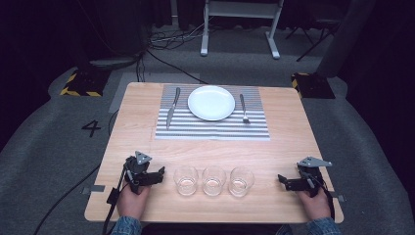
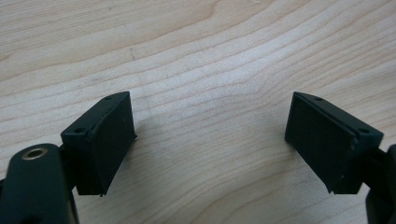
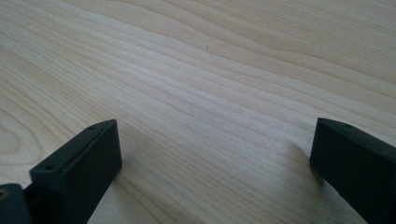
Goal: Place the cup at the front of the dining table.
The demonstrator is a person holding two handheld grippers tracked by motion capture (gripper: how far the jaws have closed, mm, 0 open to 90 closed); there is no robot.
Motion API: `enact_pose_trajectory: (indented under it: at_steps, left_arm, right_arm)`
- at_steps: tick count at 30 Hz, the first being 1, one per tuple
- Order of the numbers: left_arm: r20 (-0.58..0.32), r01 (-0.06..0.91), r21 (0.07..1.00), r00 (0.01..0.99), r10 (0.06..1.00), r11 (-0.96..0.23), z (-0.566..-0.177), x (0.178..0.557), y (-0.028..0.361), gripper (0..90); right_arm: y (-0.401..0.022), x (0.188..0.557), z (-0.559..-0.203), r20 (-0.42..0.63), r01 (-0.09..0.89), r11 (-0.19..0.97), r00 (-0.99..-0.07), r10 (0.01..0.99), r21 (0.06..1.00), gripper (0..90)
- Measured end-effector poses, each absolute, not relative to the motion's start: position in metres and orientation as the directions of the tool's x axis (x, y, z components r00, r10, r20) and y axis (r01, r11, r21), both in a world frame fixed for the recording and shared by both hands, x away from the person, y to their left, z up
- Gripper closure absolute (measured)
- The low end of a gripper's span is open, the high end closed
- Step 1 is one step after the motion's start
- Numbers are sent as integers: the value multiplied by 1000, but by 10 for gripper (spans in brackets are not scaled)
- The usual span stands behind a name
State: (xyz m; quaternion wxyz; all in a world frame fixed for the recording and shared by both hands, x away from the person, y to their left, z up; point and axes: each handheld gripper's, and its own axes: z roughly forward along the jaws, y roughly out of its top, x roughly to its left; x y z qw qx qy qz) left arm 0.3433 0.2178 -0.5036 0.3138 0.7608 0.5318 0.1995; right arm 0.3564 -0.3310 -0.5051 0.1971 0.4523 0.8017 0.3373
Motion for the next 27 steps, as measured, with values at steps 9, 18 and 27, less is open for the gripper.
enact_pose_trajectory:
  at_steps: [9,18,27]
  left_arm:
    - [-26,684,687,361,932,-246,-503,343,218,157]
    - [-30,683,688,363,931,-244,-504,344,218,156]
    - [-33,686,688,357,934,-238,-504,345,217,156]
  right_arm:
    - [-330,357,-505,-15,591,364,-511,859,720,29]
    - [-330,357,-505,-15,592,364,-511,860,719,29]
    - [-330,355,-505,-15,595,358,-502,865,720,37]
